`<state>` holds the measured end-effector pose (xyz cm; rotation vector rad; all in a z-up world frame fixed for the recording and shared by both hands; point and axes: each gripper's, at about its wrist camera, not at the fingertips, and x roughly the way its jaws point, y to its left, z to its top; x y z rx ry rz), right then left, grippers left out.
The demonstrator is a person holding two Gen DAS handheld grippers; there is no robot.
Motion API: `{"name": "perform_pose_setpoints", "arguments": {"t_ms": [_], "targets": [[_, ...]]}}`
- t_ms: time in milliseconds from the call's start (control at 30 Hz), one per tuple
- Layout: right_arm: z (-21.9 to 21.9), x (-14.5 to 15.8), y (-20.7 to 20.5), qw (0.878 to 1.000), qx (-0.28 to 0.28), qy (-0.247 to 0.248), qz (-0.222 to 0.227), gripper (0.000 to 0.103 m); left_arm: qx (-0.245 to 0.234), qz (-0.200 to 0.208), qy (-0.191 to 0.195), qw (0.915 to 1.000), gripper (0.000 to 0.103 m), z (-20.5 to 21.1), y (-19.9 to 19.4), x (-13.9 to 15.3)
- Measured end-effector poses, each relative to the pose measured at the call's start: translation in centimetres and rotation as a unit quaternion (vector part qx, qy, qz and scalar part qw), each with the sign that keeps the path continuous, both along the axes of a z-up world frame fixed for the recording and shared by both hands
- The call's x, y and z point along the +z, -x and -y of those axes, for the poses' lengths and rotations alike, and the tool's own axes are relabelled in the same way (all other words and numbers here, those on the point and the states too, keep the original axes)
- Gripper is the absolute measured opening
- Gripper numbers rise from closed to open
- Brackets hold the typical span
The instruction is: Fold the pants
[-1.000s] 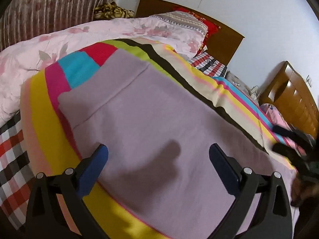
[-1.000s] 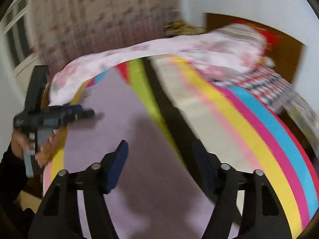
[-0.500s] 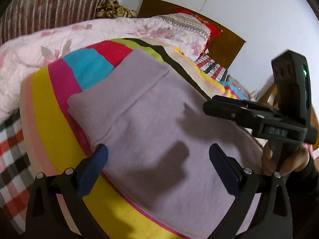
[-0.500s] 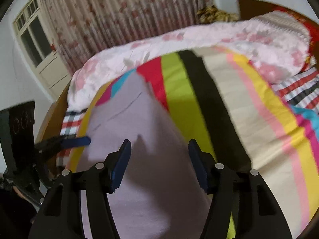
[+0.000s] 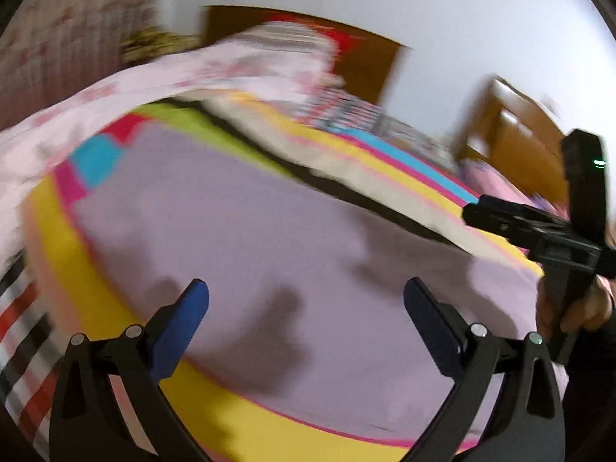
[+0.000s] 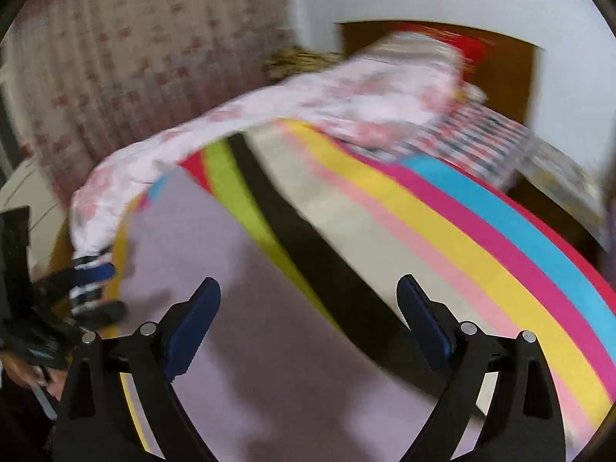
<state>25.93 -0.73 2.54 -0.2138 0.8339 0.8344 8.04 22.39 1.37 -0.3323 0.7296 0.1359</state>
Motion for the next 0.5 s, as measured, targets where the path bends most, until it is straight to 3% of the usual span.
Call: {"name": "perform_pose_setpoints", "arguments": {"t_ms": [133, 300, 400, 500], "targets": [[11.2, -1.6, 1.4, 0.991, -0.118, 0.038, -0.044, 0.09, -0.093, -0.006, -0.007, 0.9957, 0.101, 7.1, -0.7, -0.1], [23.4, -3.5, 7.5, 0.971, -0.228, 0.055, -0.052, 0.09, -0.185, -0.044, -0.011, 0.9816, 0.101, 15.4, -1.7, -1.4], [28.4, -4.6, 10.8, 0.959, -0.271, 0.046, -0.063, 0.09, -0.232, -0.053, -0.044, 0.9702, 0.101, 20.4, -2.4, -1.6], [32.1, -5.9, 13.3, 0.949, -0.298, 0.072, -0.069, 0.09, -0.255, -0.074, -0.094, 0.9594, 0.101, 23.9, -3.2, -2.7]]}}
